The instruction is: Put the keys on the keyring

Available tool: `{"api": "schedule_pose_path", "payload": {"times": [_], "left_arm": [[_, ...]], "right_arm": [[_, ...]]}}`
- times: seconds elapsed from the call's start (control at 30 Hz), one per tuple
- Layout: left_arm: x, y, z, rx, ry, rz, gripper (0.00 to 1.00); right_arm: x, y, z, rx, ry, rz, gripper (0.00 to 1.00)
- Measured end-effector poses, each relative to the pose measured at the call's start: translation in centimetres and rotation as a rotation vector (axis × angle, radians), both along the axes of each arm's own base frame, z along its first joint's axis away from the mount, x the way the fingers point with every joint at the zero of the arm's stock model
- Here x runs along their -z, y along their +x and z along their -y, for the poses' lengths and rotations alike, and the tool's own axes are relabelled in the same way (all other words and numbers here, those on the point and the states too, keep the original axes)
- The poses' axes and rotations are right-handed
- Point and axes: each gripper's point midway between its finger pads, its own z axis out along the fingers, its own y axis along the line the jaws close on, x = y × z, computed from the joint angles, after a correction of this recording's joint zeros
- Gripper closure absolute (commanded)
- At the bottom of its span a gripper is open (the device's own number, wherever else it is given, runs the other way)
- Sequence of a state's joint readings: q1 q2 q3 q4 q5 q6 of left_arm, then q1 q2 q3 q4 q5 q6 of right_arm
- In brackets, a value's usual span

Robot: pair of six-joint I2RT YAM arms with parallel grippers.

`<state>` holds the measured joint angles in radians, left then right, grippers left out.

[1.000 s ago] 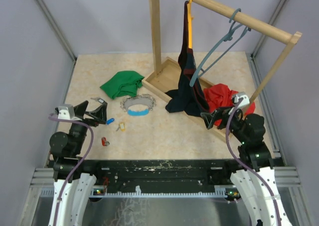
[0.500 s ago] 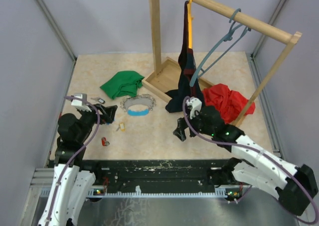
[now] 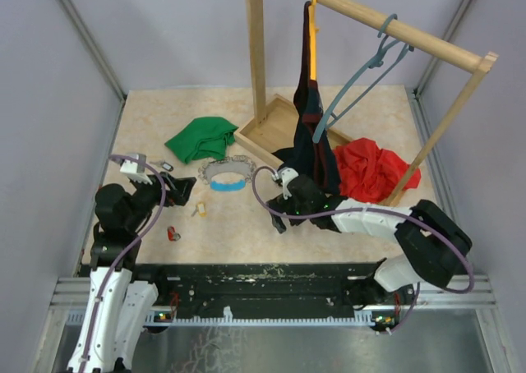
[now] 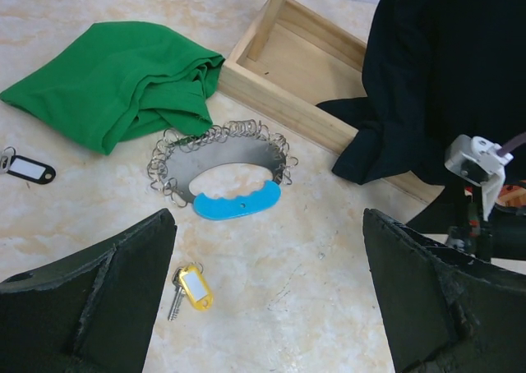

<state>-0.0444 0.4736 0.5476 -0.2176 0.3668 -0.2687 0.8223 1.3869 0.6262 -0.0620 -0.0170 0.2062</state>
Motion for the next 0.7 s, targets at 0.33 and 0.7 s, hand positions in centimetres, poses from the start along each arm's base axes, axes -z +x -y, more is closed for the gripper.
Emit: {"api": "schedule_pose_path", "payload": {"times": [0.33, 0.7], "left_arm": [[-0.1, -0.2, 0.2, 0.017, -0.003, 0.001, 0.00], [0.2, 0.0, 0.3, 0.018, -0.003, -0.009, 0.00]], "right_arm": [[1.3, 6.4, 1.7, 0.156, -0.062, 0.078, 0.01], [1.2, 12.0, 4.0, 0.286, -0.046, 0.090, 0.01]]}}
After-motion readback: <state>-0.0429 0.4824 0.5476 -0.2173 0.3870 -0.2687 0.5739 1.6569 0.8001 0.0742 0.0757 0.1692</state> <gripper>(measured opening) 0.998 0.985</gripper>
